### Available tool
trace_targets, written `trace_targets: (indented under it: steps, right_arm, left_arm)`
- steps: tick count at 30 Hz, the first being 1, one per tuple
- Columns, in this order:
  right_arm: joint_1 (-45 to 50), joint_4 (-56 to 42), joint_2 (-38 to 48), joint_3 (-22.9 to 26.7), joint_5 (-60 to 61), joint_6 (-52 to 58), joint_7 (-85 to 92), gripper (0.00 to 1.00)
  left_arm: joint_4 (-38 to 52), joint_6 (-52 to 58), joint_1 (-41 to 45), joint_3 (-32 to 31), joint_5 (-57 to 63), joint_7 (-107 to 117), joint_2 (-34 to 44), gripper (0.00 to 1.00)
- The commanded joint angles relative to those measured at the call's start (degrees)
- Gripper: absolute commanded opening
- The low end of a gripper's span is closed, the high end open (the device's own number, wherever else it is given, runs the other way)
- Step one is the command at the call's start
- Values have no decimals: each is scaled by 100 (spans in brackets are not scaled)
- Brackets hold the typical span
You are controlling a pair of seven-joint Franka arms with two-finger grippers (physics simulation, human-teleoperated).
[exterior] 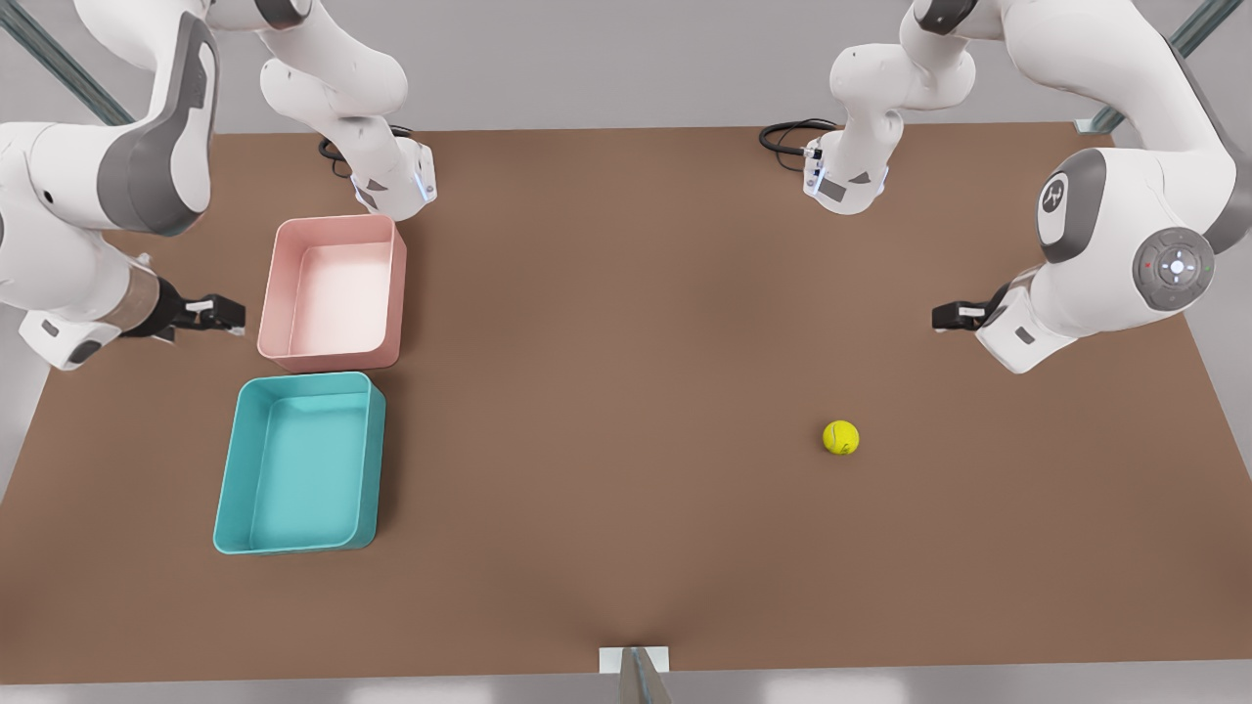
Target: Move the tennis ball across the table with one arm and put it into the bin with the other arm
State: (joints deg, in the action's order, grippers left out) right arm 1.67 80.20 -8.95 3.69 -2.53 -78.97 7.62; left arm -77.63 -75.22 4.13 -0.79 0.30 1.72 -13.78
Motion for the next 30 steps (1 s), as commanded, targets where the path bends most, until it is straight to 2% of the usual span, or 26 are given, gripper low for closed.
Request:
trace_targets:
  steps: [1, 3, 4, 5, 7, 10, 12, 13, 15, 16, 18, 21, 25, 28, 30]
  right_arm:
    - [0, 48, 34, -9, -2, -119, -323, 100]
    - [8, 92, 34, -9, -20, -128, -314, 100]
    - [9, 127, -10, -9, 103, -128, -314, 100]
    - [52, 171, -36, 0, 60, -102, -296, 100]
    - [132, 172, -344, 18, 103, -57, -305, 100]
    - [105, 136, -344, 18, 112, -93, -314, 100]
    - [105, 110, -362, 26, 103, -119, -305, 100]
    - [123, 110, -405, 18, 156, -172, -305, 100]
    - [96, 110, -520, 44, 253, -268, -305, 100]
    - [88, 110, -529, 53, 244, -286, -305, 100]
    - [88, 119, -537, 53, 244, -312, -305, 100]
    - [79, 145, -520, 62, 200, -339, -305, 100]
    - [88, 154, -520, 62, 174, -374, -305, 100]
    - [79, 163, -529, 62, 165, -374, -314, 100]
    - [79, 163, -564, 62, 165, -374, -314, 100]
  left_arm:
    - [2, -116, 0, -1, -3, -14, 7, 100]
    - [2, -124, 0, -1, -3, -40, 7, 100]
    - [-6, -185, 0, -1, 14, -136, -28, 44]
    - [-24, -325, 0, -1, 6, -172, -116, 21]
    - [-305, -1899, -35, -1, 23, -3387, -687, 21]
    - [-1184, -4043, -158, -9, 58, -6972, -1303, 21]
    - [-1623, -4167, -220, -9, 58, -8107, -1382, 21]
    - [-1738, -4229, -264, -9, 23, -9477, -1514, 21]
    - [-1729, -4518, -290, -106, 76, -9901, -1593, 21]
    - [-1782, -5160, -316, -141, 173, -10340, -1689, 21]
    - [-1843, -5213, -361, -282, 173, -11175, -1865, 22]
    - [-2116, -5257, -361, -308, 199, -11246, -1953, 21]
    - [-2186, -5046, -360, -440, 1139, -11255, -1945, 21]
    - [-2872, -6197, -492, -449, 1139, -10991, -1936, 21]
    - [-3021, -6198, -492, -449, 1131, -10465, -1945, 21]
